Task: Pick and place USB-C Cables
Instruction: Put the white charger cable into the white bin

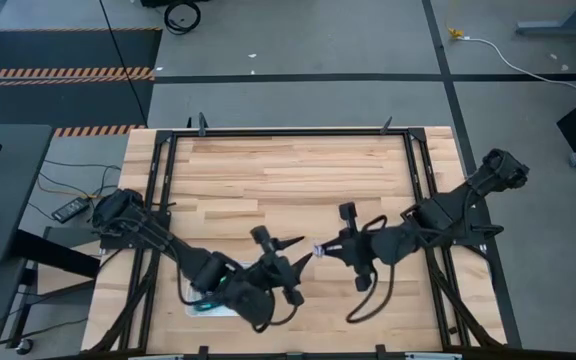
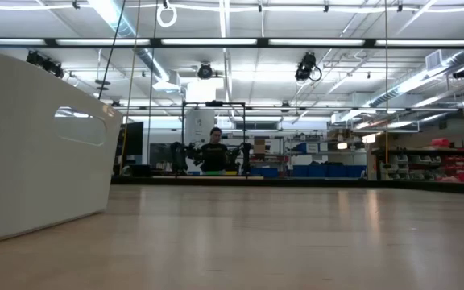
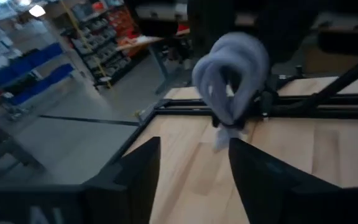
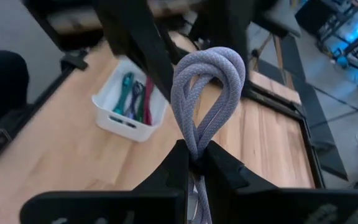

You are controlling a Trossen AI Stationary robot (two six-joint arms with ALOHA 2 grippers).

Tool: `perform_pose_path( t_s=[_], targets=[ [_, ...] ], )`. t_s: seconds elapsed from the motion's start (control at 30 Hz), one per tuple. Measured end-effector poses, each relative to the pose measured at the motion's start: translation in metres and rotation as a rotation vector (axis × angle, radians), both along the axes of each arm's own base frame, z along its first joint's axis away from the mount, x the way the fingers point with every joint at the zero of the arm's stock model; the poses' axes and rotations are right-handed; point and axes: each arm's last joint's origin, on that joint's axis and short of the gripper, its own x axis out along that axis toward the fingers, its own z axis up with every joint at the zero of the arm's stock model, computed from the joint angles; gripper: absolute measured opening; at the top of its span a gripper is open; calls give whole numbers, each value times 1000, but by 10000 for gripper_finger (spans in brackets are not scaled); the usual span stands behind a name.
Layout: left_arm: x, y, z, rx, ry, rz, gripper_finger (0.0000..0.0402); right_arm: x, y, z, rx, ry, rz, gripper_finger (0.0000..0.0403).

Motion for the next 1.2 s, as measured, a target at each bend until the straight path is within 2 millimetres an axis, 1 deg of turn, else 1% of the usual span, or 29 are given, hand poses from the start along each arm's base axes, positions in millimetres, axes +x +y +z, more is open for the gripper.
perform_pose_path(
  t_s=[0.1, 0.23, 0.47, 0.6, 0.7, 0.93, 1.07, 1.13, 1.2],
  targets=[
    [5, 5, 0, -33, 4, -40, 217, -1, 6, -1, 6, -14, 20, 32],
    [8, 5, 0, -62, 14, -98, 230, 0, 9, -8, 3, -18, 29, 32],
    [9, 1, 2, -73, 4, -148, 231, 0, 7, -22, -18, 14, 13, 32],
    [11, -1, 7, -79, -18, -220, 231, 0, 6, -28, -50, 26, -14, 31],
    [12, -1, 8, -88, -23, -238, 231, -1, 7, -28, -39, 23, -20, 31],
    [19, 13, 5, -115, -12, -216, 231, -1, 12, -24, -10, -22, -13, 31],
    [22, 17, 5, -132, -13, -212, 231, -2, 14, -23, -6, -30, -5, 31],
    [21, 17, 5, -130, -11, -212, 226, -2, 15, -24, -7, -28, -4, 31],
    [21, 16, 4, -129, -1, -220, 211, -2, 14, -24, -5, -24, -7, 34]
  ],
)
